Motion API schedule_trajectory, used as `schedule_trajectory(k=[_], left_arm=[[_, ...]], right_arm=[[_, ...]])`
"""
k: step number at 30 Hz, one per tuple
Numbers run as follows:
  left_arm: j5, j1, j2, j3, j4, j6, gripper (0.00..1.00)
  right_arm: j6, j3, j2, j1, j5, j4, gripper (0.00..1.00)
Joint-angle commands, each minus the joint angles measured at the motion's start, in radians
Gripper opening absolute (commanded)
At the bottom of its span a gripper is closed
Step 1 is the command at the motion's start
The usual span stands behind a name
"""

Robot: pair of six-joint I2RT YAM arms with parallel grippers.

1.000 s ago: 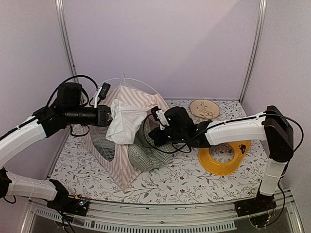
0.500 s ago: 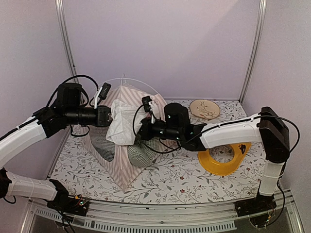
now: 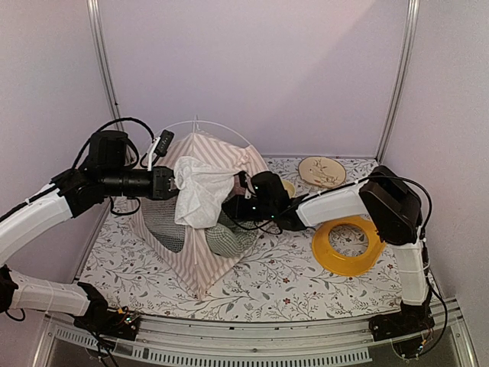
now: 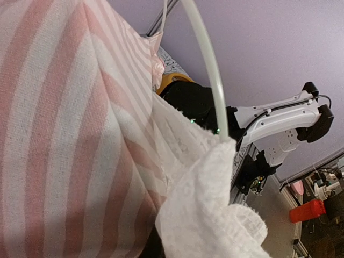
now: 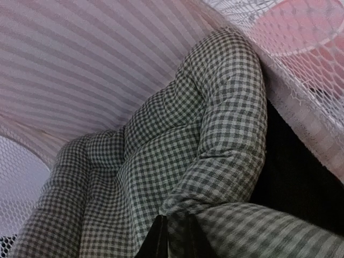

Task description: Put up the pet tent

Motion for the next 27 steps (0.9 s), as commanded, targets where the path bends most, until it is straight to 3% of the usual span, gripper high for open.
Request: schedule_trajectory(k=[1,6,11,27], left_arm=[[-0.019,-0.006,0.014,-0.025,-0.107,0.018,0.0],[-0.032,-0.002,0.021,-0.031,-0.105,0.019,0.0],[-0.061,-0.002,0.024,-0.029,-0.113,0.019,0.0],[-0.061,0.006,0.037,-0.037,-0.108,0.018,0.0]], right_arm=[[0.025,-0.072,-0.059,0.017,0.103,-0.103,0.28],[-0.088,-0.182,-0.201,0.069,0.097,0.041,0.53],[-0.171,-0.232,-0.304,0.109,0.104,0.059,0.67],[-0.204,-0.566,-0.591,0.158,0.001,0.241,0.76]])
